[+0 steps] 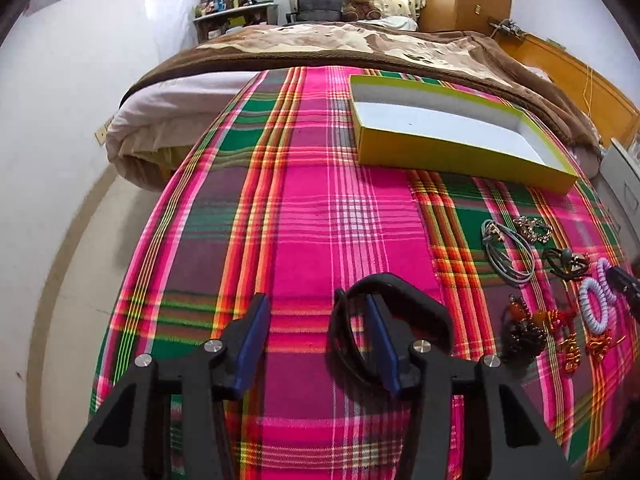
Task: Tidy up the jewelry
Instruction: 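Grasp the black watch band with the left gripper while the right gripper grasps the lavender coil hair tie, then carry the black band and lavender coil over the yellow tray with both grippers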
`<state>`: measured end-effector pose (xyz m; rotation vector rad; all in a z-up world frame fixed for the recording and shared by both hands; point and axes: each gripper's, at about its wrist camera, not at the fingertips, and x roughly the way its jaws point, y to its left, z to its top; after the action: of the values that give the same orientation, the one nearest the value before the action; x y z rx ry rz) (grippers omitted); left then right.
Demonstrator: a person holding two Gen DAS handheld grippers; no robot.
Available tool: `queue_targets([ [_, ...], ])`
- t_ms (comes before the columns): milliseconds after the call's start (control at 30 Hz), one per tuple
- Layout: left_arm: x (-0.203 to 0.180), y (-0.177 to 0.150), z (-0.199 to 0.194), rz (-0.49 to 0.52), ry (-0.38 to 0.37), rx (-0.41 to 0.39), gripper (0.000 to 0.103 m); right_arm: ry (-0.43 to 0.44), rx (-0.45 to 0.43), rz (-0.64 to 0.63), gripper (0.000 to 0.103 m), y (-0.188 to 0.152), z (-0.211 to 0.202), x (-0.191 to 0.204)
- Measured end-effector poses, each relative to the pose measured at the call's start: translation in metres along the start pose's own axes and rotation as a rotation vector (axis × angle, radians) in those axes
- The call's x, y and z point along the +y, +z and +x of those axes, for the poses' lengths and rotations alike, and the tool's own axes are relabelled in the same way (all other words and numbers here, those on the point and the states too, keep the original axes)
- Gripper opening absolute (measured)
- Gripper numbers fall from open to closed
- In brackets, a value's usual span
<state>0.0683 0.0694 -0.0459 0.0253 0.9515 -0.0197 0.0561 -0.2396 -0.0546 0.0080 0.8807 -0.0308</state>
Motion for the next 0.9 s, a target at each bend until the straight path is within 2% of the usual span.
queue_targets([
  [67,0.0,0.001,0.0,0.011,-0.015,0.002,0.047,0.002,-0.001,0.003,0.01,0.0,0.0,0.0],
  [200,0.001,0.003,-0.001,0.014,-0.045,0.004,0.015,0.007,-0.006,0.012,0.01,0.0,-0.001,-0.001],
  [233,0.001,0.004,-0.001,0.014,-0.055,0.006,0.013,0.008,-0.008,0.015,0.01,0.001,-0.002,-0.001],
  [600,0.002,0.008,-0.012,-0.018,-0.097,-0.043,0.012,0.017,-0.051,0.044,0.01,0.009,-0.015,-0.004],
  [900,-0.006,0.027,-0.024,-0.016,-0.135,-0.083,0.012,0.042,-0.098,0.051,0.01,0.026,-0.029,-0.001],
])
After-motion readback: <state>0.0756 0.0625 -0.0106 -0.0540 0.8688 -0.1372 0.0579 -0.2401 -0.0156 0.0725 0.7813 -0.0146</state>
